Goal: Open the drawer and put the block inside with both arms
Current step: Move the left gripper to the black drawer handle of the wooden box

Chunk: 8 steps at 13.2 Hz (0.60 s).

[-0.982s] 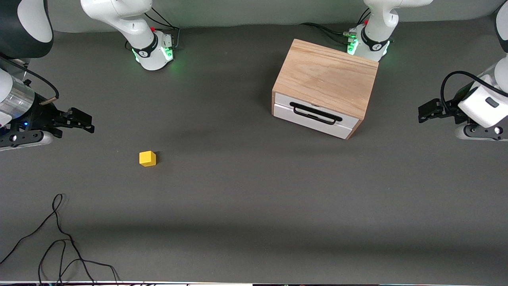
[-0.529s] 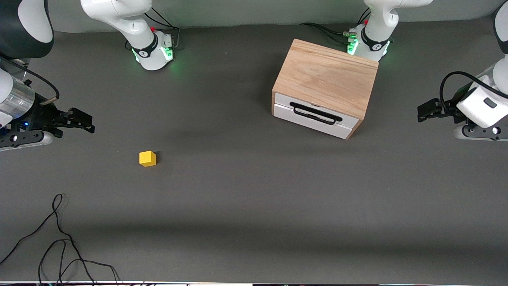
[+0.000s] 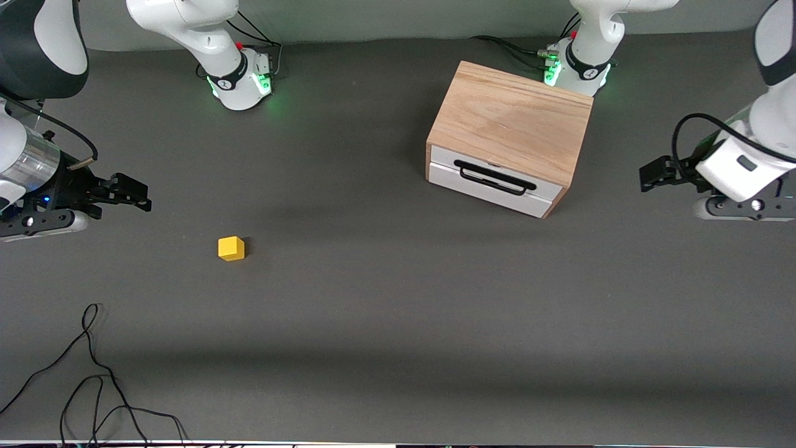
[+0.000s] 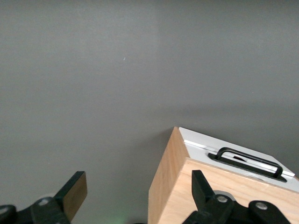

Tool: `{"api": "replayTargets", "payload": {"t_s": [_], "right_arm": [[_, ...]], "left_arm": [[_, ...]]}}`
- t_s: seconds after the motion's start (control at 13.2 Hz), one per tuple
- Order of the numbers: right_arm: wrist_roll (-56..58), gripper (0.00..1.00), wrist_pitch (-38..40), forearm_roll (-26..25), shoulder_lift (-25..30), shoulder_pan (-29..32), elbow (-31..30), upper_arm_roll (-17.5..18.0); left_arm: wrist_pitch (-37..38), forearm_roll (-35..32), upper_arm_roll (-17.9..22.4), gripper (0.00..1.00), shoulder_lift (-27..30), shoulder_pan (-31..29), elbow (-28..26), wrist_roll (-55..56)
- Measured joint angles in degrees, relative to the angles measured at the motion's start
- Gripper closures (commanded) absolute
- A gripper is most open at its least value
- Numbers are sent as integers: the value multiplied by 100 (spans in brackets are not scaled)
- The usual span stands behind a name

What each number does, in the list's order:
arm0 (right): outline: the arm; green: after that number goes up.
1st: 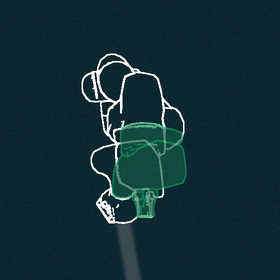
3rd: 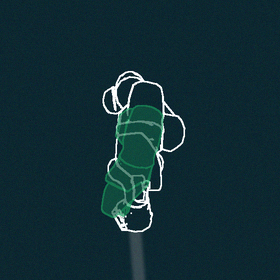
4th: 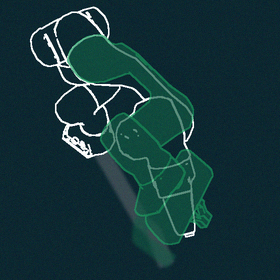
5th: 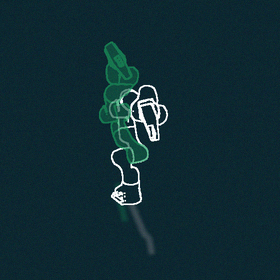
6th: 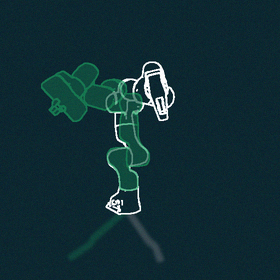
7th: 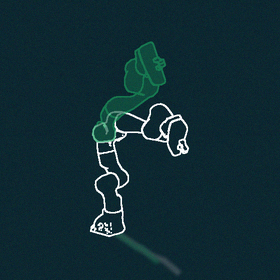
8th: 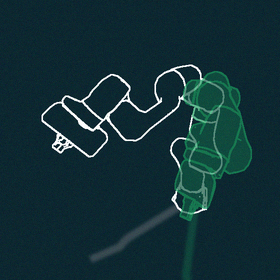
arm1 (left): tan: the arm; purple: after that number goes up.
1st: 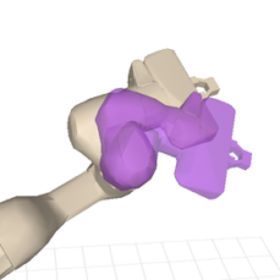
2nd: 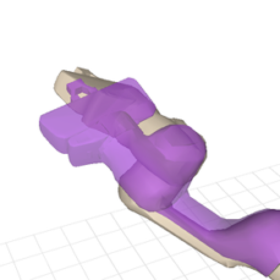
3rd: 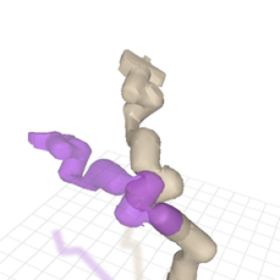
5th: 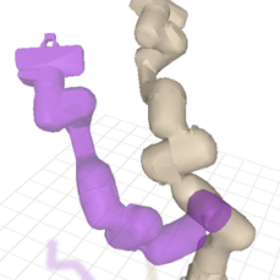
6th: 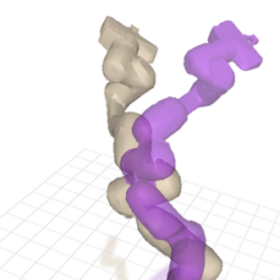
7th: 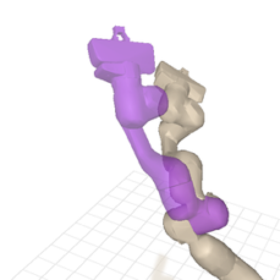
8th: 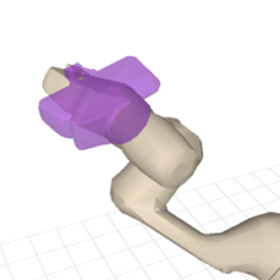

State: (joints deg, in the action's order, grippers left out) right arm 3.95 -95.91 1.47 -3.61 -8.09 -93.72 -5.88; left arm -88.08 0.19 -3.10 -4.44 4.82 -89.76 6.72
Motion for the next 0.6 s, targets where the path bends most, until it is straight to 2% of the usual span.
{"api": "replayTargets", "payload": {"t_s": [0.38, 0.6], "right_arm": [[0, 0, -1, 0, -19, 0, -80, 0], [0, 0, -206, 0, -31, 0, -271, 0]], "left_arm": [[-162, 128, -33, 0, -31, 814, -57, 1813], [-404, 140, -50, 0, -110, 1542, -78, 3516]]}}
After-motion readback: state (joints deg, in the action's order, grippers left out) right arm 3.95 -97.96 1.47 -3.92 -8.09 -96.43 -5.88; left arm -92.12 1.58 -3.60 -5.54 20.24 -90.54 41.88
